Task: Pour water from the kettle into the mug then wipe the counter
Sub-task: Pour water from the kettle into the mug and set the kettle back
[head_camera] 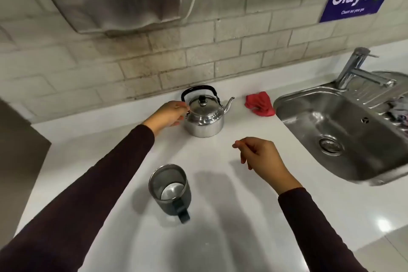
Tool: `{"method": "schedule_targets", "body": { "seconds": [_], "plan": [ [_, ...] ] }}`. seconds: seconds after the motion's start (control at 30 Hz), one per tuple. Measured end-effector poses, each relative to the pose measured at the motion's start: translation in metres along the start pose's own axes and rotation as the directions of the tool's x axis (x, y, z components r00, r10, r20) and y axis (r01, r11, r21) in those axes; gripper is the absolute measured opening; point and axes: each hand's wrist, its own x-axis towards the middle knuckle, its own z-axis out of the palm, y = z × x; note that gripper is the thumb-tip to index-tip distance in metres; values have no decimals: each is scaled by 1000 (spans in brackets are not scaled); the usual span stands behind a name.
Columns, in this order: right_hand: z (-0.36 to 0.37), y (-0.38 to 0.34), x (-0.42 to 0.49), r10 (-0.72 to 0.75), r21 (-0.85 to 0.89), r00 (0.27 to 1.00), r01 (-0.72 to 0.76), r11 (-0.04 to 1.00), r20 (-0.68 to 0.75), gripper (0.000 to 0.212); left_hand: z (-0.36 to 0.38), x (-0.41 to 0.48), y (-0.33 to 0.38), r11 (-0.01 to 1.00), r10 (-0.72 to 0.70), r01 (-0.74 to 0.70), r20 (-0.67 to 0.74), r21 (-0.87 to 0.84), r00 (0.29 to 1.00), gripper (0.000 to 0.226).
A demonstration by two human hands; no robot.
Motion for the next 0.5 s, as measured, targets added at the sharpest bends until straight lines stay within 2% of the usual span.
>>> {"method": "schedule_targets", "body": {
  "seconds": [0.07, 0.17, 0.27, 0.4, 0.5],
  "plan": [
    [-2, -1, 9, 18, -11, 1000, -18, 1000, 6, 22, 2, 19, 1, 997, -70, 69, -30, -22, 997, 30],
    [-2, 6, 22, 48, -7, 998, -48, 999, 41, 22, 8, 53, -3, 985, -166, 163, -64, -48, 984, 52],
    [-3, 10, 29, 72, -16, 995, -71, 997, 68, 21, 12, 81, -10, 966, -221, 200, -123, -164, 967, 49],
    [-9, 18, 32, 90, -47, 991, -86, 995, 95, 21, 15, 111, -14, 929, -236, 177, -154, -325, 959, 23],
    [-17, 26, 30, 111, -65, 989, -105, 992, 96, 21, 15, 126, -17, 928, -172, 95, -190, -359, 967, 27]
  ]
}}
